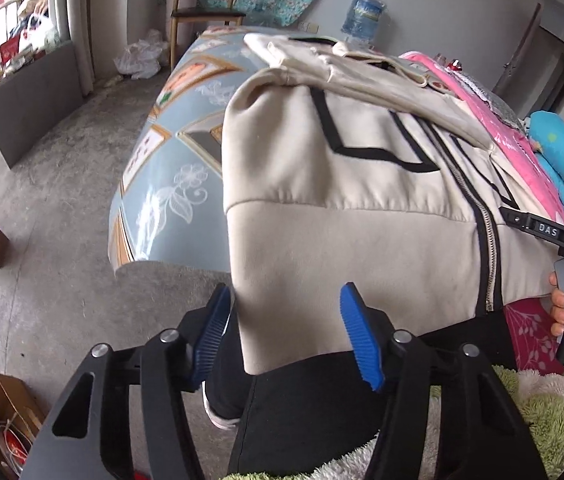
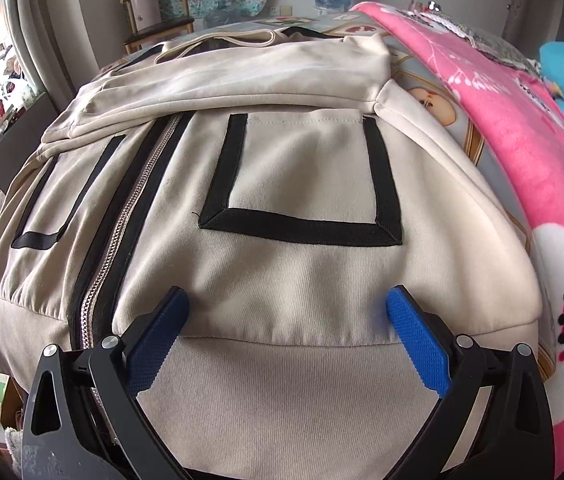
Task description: Fold large clothes
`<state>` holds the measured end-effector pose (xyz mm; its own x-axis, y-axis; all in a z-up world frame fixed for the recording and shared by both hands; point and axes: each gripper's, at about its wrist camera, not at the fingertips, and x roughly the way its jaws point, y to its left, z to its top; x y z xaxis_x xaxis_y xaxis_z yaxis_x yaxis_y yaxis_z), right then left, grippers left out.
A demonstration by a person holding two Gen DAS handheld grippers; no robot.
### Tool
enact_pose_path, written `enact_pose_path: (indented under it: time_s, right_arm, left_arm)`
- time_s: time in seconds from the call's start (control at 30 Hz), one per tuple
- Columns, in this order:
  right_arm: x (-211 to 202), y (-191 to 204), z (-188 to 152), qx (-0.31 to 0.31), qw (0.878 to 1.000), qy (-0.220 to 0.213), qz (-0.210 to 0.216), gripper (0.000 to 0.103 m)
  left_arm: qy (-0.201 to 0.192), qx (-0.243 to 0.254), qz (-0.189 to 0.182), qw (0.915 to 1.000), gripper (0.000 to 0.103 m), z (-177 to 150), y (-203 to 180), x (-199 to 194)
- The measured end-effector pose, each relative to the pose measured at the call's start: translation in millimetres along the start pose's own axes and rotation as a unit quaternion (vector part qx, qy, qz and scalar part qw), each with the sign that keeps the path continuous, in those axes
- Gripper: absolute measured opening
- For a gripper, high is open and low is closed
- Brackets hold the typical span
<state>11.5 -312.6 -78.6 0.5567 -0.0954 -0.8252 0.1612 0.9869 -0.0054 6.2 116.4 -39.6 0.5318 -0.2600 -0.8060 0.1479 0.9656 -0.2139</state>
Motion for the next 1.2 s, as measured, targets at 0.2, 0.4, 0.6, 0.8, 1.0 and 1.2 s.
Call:
enact_pose_path:
  time_s: [0.2, 0.4, 0.6, 0.8, 1.0, 1.2]
  right_arm:
    - [0, -1, 0, -0.001, 1.000, -0.001, 0.000, 0.096]
    - [0, -2, 1, -0.002, 1.000, -0.001, 0.000, 0.096]
    - [0, -2, 1, -0.002, 1.000, -0.005, 0.000, 0.096]
    - [0, -1, 0, -0.002, 1.000, -0.011, 0.000, 0.096]
    - [0, 1, 0, -0.003, 1.000, -0.008, 0.000, 0.096]
    - [1, 0, 0, -0.005, 1.000, -0.008, 0.003, 0.096]
  left_arm:
    - [0.035, -0.058, -0.048, 0.9965, 0.055, -3, 21, 14]
    - [0.038, -0.086, -0.105, 0.9900, 0.053, -1, 26, 21]
    - [0.042, -0.065, -0.098, 0.9921, 0.023, -2, 19, 10]
    - [0.041, -0.061, -0.107, 0.9916, 0.021, 1, 16, 7]
    - [0.048, -0.064, -0.102, 0.9916, 0.020, 1, 17, 14]
    - [0.026, -0.034, -0.095, 0.9946, 0.010, 4, 7, -8]
